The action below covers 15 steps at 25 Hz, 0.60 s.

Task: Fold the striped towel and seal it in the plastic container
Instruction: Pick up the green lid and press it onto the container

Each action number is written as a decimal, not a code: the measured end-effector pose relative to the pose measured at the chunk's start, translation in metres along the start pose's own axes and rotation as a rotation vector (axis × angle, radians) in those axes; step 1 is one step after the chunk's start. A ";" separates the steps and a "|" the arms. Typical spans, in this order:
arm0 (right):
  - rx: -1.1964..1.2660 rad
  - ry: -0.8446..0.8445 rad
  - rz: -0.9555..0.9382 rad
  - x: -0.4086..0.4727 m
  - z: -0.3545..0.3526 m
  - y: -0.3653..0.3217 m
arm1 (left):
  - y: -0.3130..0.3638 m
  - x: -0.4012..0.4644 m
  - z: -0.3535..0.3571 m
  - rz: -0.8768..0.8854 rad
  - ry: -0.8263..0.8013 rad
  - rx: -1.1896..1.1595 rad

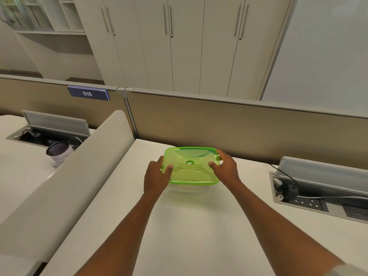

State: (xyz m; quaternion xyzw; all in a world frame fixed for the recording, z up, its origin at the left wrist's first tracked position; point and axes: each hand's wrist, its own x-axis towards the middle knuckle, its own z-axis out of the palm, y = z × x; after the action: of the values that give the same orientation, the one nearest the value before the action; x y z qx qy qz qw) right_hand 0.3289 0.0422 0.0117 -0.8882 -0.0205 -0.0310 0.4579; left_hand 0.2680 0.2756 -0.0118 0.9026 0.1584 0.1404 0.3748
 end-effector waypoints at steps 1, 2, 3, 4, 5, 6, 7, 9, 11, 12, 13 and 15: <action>-0.029 -0.003 0.001 0.004 0.004 0.000 | -0.003 0.002 0.001 -0.009 -0.008 0.019; -0.048 -0.004 0.005 0.007 0.008 0.000 | -0.004 0.003 0.002 -0.015 -0.016 0.038; -0.064 -0.006 0.010 0.010 0.012 0.000 | -0.005 0.004 0.004 -0.020 -0.023 0.059; -0.083 -0.011 0.012 0.012 0.015 0.001 | -0.006 0.006 0.005 -0.029 -0.033 0.081; -0.102 -0.019 0.014 0.014 0.019 0.002 | -0.007 0.008 0.007 -0.043 -0.044 0.106; -0.118 -0.026 0.019 0.016 0.021 0.003 | -0.007 0.009 0.009 -0.058 -0.056 0.131; -0.129 -0.032 0.023 0.016 0.023 0.004 | -0.007 0.010 0.010 -0.067 -0.067 0.154; -0.155 -0.034 0.019 0.018 0.027 0.006 | -0.007 0.012 0.014 -0.074 -0.081 0.184; -0.185 -0.034 0.024 0.020 0.030 0.009 | -0.006 0.014 0.017 -0.072 -0.087 0.207; -0.203 -0.038 0.028 0.020 0.031 0.011 | -0.006 0.014 0.018 -0.070 -0.088 0.221; -0.222 -0.047 0.034 0.020 0.032 0.012 | -0.006 0.015 0.019 -0.069 -0.086 0.238; -0.249 -0.067 0.050 0.020 0.034 0.015 | -0.005 0.016 0.021 -0.068 -0.082 0.274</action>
State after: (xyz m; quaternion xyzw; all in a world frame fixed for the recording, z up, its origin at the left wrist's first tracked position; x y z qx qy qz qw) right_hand 0.3508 0.0610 -0.0190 -0.9390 -0.0098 0.0079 0.3437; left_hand 0.2898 0.2721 -0.0281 0.9445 0.1911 0.0675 0.2587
